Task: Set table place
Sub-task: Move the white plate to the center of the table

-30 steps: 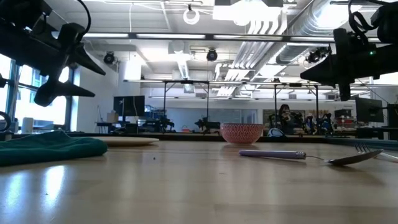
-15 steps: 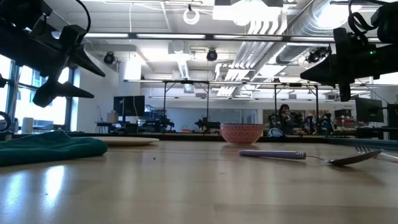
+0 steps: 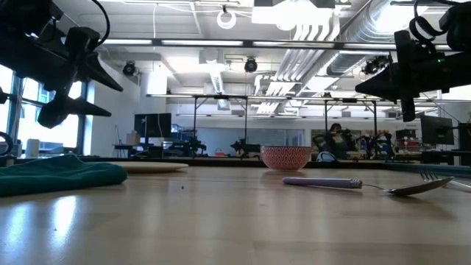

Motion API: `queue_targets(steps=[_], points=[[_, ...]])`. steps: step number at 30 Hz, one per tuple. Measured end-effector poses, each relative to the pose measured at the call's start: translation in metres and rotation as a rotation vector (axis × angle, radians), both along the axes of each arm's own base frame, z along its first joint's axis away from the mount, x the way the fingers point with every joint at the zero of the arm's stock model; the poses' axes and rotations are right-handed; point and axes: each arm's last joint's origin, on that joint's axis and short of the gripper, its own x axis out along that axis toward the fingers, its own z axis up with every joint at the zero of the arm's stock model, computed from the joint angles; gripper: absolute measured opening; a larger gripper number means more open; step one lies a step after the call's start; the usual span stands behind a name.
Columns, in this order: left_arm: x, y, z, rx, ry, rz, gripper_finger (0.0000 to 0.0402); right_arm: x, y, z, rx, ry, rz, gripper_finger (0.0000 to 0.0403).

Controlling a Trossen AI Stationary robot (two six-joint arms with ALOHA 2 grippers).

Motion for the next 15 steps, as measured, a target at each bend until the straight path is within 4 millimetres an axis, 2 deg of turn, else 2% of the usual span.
queue_targets(steps=[3,7,8,11,15], points=[[0.004,0.001,-0.002,-0.005,0.035,-0.013,0.0179,0.0,0.0,0.004,-0.012,-0.039,0.0,0.0],[0.014,0.003,0.003,0.042,0.03,-0.053,0.0047,0.0,0.0,0.01,-0.027,-0.102,-0.005,0.0],[0.017,0.003,0.007,0.056,0.033,-0.066,0.0024,-0.001,0.0,0.011,-0.028,-0.111,-0.011,0.0],[0.026,0.006,0.022,0.079,0.092,-0.086,0.0016,-0.002,0.0,0.02,-0.022,-0.091,-0.028,0.0],[0.043,0.011,0.043,0.105,0.261,-0.119,0.0003,-0.004,0.0,0.042,-0.032,0.003,-0.053,0.0]])
